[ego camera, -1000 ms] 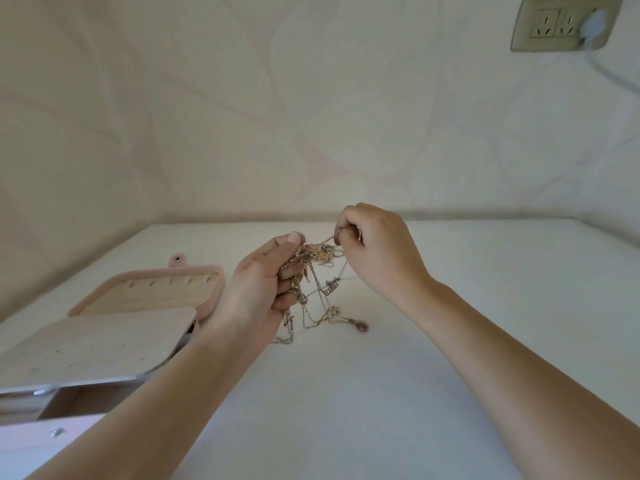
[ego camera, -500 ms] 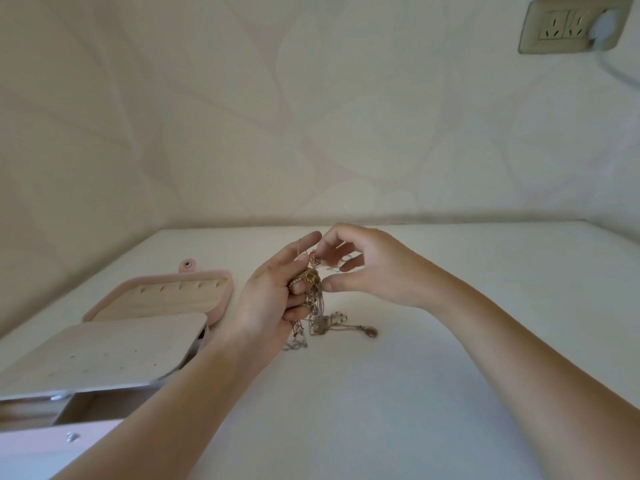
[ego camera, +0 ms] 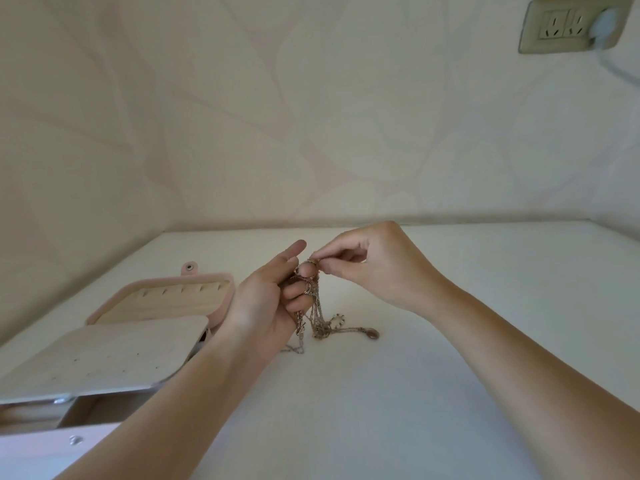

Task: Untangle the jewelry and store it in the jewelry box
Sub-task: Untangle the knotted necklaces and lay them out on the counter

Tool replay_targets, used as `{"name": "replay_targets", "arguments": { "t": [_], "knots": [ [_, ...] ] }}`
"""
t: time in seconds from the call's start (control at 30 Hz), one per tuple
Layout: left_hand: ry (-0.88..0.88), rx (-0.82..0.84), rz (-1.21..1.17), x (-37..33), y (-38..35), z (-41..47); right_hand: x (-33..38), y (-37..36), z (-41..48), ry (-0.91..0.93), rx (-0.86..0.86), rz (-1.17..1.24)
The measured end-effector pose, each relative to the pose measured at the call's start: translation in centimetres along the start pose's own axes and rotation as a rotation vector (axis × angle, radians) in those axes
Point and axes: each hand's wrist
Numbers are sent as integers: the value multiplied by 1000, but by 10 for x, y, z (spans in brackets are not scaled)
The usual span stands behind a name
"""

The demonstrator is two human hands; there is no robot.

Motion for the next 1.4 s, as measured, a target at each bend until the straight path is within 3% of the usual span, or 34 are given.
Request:
{"name": "replay_targets", "arguments": {
  "t": [0.1,0.27,0.4,0.57,0.73,0.8,1.1,1.23,1.3,1.4],
  "knots": [
    [-22,-44,60,2,1,1,-3,8,6,-40,-152,110],
    [-7,-124,139,6,5,5,-3,25,10,-291,-206,674],
    [37,-172,223,13,4,6,-6,20,13,-379,-295,784],
    [88,-170,422,20,4,5,-5,21,15,-338,-327,847],
    [38,-170,860,19,5,2,0,28,12,-327,-172,1134],
    [51,-165,883,19,3,2,1,30,10,-309,-100,1151],
    [17,-183,835,20,9,2,3,32,5,-319,253,840],
    [-107,-301,1022,15,5,1,5,32,4,-340,396,758],
    [-175,-209,987,11,2,-2,6,34,4,-334,471,722],
    [-189,160,839,9,-2,-8,7,35,3,-320,563,717]
  ]
}}
Point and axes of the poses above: each hand's wrist, its own z-axis towards the middle knuckle, its own y-axis out of the back of the hand, x = y × z, and after that the axes turned 11 degrees about z, right-handed
